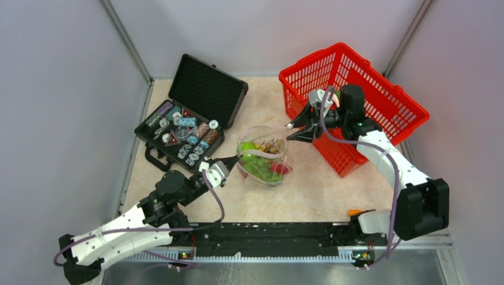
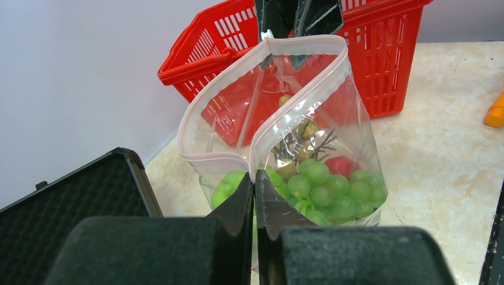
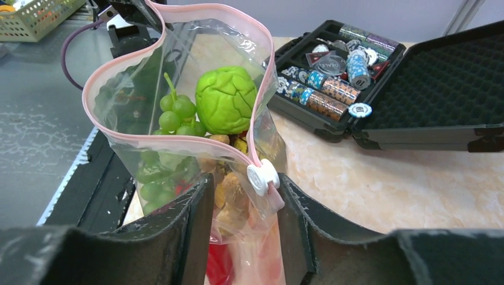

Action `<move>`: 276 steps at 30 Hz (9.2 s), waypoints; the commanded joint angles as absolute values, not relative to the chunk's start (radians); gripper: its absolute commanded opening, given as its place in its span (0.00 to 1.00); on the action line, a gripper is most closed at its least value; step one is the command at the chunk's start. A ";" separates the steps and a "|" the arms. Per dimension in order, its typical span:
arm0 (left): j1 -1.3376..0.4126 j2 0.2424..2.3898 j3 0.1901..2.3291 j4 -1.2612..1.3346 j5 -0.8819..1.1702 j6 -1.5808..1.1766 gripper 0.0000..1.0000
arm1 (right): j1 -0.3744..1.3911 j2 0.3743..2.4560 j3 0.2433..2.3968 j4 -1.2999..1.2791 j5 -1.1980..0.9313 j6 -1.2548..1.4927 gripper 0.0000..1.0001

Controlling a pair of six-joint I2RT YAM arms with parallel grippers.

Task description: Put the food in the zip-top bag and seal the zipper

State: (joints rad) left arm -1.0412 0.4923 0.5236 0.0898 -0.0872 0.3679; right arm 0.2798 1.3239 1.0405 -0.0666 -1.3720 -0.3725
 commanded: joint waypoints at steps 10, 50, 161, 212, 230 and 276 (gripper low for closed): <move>-1.038 0.467 0.530 0.161 -0.097 0.357 0.00 | 0.309 1.328 1.051 -0.026 -1.373 -0.357 0.25; -1.037 0.356 0.486 0.180 -0.407 0.350 0.00 | 0.241 1.182 1.028 -0.046 -1.170 -0.254 0.00; -0.736 1.283 1.016 0.179 0.714 0.208 0.00 | 0.408 0.991 0.862 -0.125 -0.920 -0.200 0.00; -0.752 1.460 1.191 0.161 0.943 0.085 0.33 | 0.409 0.982 0.830 -0.169 -0.965 -0.262 0.00; -0.759 1.446 1.164 0.248 0.915 0.031 0.07 | 0.408 0.984 0.825 -0.173 -0.950 -0.266 0.00; -0.759 1.394 1.166 -0.087 0.821 0.265 0.00 | 0.479 1.092 1.009 -0.447 -0.812 -0.422 0.02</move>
